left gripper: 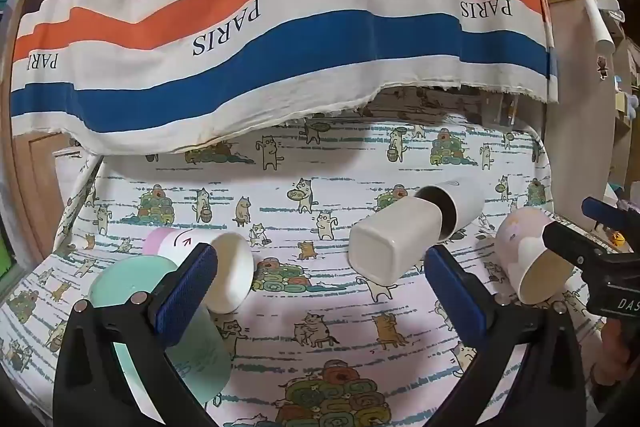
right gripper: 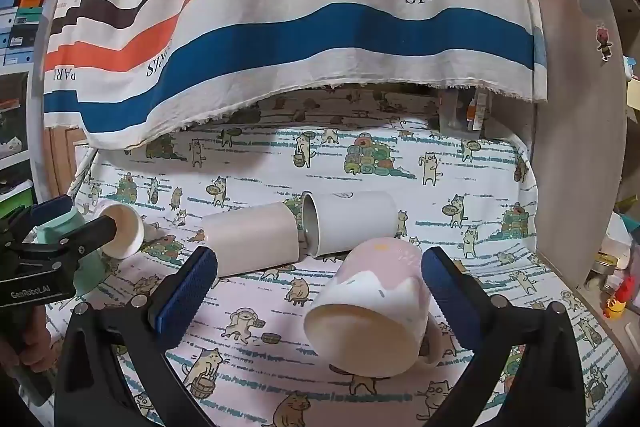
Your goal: Flip cup upside down
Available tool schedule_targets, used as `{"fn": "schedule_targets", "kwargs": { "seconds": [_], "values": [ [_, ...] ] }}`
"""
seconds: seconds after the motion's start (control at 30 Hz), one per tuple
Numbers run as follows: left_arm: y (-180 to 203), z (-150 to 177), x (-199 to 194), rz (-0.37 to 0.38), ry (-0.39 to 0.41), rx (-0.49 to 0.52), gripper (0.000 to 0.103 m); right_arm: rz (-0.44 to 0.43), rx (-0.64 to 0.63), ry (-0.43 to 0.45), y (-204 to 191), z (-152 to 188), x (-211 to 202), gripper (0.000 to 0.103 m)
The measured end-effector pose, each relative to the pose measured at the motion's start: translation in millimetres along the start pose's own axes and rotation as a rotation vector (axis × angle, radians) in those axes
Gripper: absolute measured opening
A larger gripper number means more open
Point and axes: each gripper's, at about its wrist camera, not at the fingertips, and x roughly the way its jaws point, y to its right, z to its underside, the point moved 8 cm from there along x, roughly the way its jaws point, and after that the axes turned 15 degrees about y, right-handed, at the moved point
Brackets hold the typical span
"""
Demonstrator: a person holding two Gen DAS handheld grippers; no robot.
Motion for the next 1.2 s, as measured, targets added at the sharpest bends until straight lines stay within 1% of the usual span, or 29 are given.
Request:
{"fn": "schedule_targets", "kwargs": {
  "seconds": [0.1, 0.17, 0.2, 0.27, 0.37, 0.47, 0.73, 0.9, 1.2],
  "values": [
    [-0.6, 0.1, 0.5, 0.011, -0.002, 0.008, 0.103, 0.0, 0.002, -0.001, -0.3, 0.1, 0.0, 0.103],
    [-0.1, -0.7, -5.0, 0.008, 0.023, 0.005, 0.103, -0.001, 0.003, -0.002, -0.6, 0.2, 0.2, 0.103],
    [3.4, -1.0, -2.2, 0.006, -0.001, 0.031, 0.103, 0.0, 0.006, -0.005, -0.3, 0.5, 0.4, 0.103],
    [3.7, -1.5, -0.5, 0.004, -0.007, 0.03, 0.103, 0.0, 0.006, -0.007, -0.5, 0.8, 0.9, 0.103],
    [1.7, 0.1, -0.2, 0.001, -0.008, 0.015, 0.103, 0.001, 0.006, -0.005, 0.3, 1.4, 1.1, 0.103],
    [2.1, 0.3, 0.3, -0.005, -0.01, 0.023, 0.103, 0.003, 0.006, -0.005, -0.2, 0.4, 0.1, 0.103],
    [4.3, 1.0, -0.6, 0.009, -0.004, 0.034, 0.103, -0.009, 0.004, -0.015, 0.0, 2.3, 2.1, 0.103],
    [3.2, 2.9, 1.4, 0.009, -0.022, 0.026, 0.103, -0.006, 0.0, -0.013, -1.7, 1.1, -0.1, 0.103],
    [5.4, 0.6, -1.6, 0.022, -0.004, 0.035, 0.103, -0.006, 0.0, -0.02, -2.1, 2.7, 0.8, 0.103]
  ]
}}
